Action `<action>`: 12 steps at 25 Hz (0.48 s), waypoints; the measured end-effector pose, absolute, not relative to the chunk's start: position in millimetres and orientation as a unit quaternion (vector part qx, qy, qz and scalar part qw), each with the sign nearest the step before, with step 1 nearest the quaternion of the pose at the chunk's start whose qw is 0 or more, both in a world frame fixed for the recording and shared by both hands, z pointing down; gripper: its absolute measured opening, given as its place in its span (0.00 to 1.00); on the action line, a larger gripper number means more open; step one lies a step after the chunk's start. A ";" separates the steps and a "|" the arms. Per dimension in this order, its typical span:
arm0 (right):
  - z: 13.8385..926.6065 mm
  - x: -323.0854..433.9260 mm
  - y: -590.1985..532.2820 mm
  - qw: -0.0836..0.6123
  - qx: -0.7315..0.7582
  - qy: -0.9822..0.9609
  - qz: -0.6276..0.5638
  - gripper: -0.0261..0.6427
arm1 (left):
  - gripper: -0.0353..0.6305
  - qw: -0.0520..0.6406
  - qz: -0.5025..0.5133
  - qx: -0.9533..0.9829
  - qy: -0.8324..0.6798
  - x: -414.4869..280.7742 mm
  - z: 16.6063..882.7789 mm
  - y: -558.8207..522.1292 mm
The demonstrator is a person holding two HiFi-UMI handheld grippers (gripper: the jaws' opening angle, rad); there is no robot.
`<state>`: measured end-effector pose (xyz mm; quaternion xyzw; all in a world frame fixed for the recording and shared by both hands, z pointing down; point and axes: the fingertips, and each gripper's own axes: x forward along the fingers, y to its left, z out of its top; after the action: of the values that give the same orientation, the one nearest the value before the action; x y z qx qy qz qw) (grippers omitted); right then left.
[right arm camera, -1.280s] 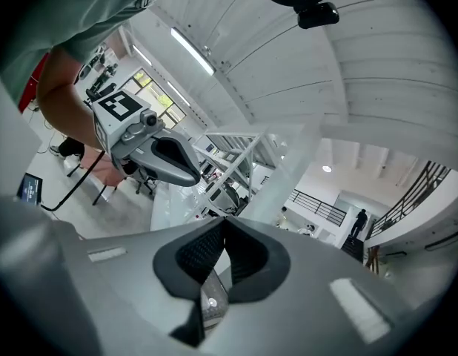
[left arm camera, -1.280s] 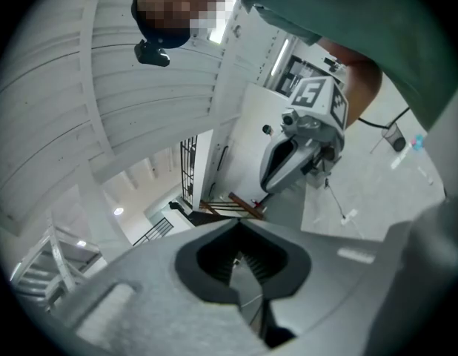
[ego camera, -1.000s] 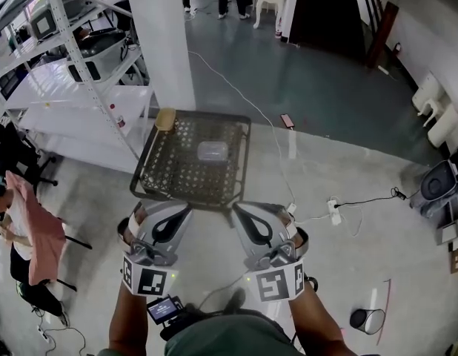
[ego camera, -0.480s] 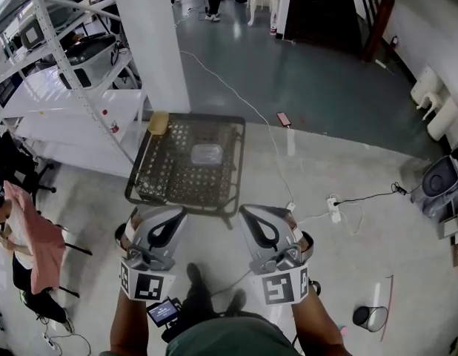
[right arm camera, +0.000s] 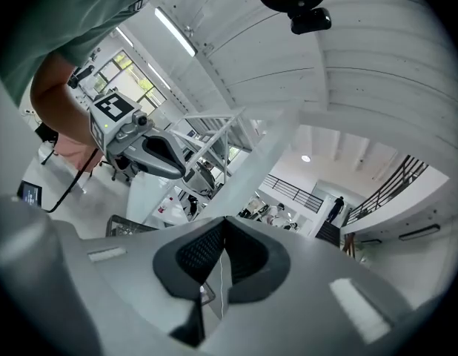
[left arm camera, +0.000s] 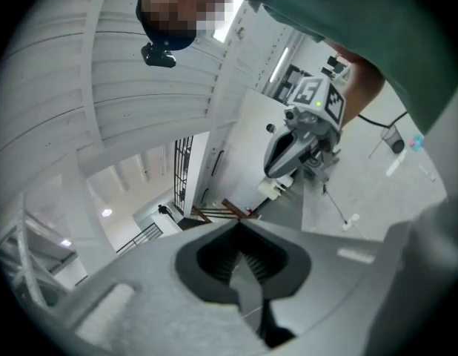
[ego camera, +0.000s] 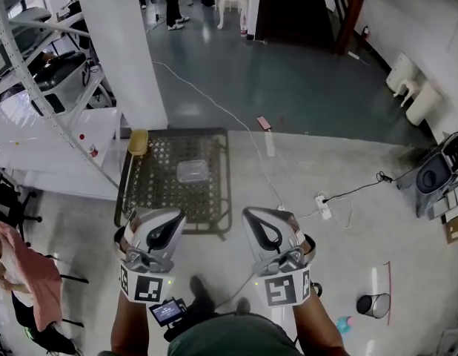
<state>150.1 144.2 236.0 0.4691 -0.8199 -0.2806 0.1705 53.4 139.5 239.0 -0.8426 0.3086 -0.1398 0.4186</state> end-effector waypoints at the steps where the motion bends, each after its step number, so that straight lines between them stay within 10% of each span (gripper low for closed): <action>1: 235.5 144.7 136.3 0.172 0.473 -0.817 -0.280 0.05 | 0.06 0.418 -0.136 -0.844 0.306 48.2 238.2 130.2; 12: 234.1 81.1 65.7 0.195 0.505 -0.794 -0.276 0.05 | 0.06 0.417 -0.100 -0.860 0.276 -12.8 238.2 51.8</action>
<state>81.1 65.7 234.1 0.5050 -0.7943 -0.2755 0.1953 -12.8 51.8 238.2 -0.8602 0.2764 -0.0998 0.4167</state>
